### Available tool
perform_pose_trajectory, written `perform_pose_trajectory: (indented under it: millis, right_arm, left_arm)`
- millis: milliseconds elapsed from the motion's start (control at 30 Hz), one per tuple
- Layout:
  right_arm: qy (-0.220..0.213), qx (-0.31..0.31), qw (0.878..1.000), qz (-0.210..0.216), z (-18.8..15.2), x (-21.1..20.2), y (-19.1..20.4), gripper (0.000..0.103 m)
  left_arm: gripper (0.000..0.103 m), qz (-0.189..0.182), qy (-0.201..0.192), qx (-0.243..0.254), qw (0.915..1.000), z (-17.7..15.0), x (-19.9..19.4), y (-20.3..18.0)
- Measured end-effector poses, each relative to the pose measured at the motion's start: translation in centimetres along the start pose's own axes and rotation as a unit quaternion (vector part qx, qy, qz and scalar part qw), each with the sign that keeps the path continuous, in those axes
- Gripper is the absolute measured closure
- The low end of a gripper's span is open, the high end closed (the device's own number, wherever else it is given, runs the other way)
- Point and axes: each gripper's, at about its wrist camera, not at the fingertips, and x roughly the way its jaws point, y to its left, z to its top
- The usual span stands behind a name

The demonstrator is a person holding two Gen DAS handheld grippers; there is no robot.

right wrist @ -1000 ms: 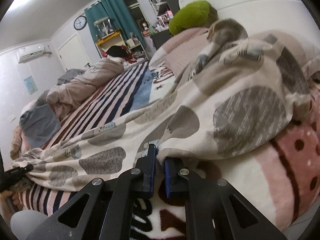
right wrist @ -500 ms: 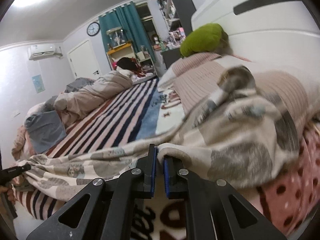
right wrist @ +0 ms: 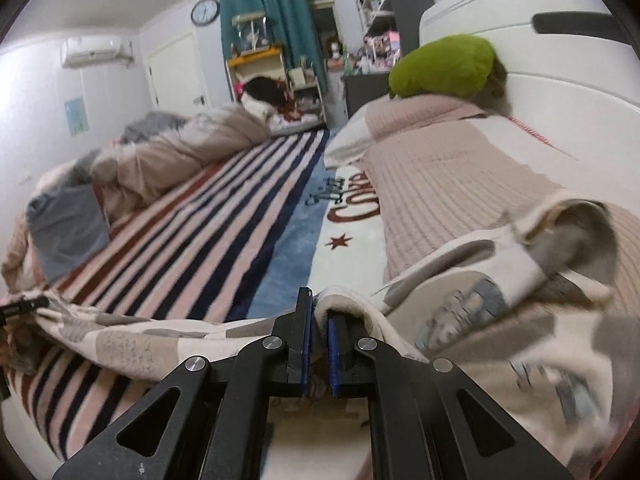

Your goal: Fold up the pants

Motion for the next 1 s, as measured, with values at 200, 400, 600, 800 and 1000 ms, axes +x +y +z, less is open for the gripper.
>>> perform_pose_trajectory:
  millis: [200, 400, 600, 800, 1000]
  right_arm:
    - [0.044, -0.019, 0.999, -0.016, 0.5, 4.8, -0.4, 0.101]
    - [0.088, -0.023, 0.996, -0.023, 0.2, 7.4, -0.8, 0.090]
    - [0.063, 0.018, 0.998, 0.011, 2.0, 5.5, -2.0, 0.066]
    - [0.121, -0.035, 0.990, 0.070, 2.7, 5.5, 0.1, 0.034]
    - [0.128, -0.068, 0.987, 0.066, 2.3, 3.1, 1.1, 0.033]
  left_arm:
    - [0.091, 0.009, 0.029, 0.015, 0.9994, 1.4, 3.9, 0.2]
    - [0.053, 0.001, 0.046, 0.037, 0.9982, 2.4, 5.4, 0.0]
    - [0.033, -0.024, -0.009, 0.037, 0.9990, 4.4, 1.5, 0.0]
    - [0.016, 0.014, -0.008, 0.088, 0.9960, 4.7, 1.5, -1.5]
    - [0.005, -0.024, 0.017, 0.082, 0.9962, 4.8, 2.1, -1.9]
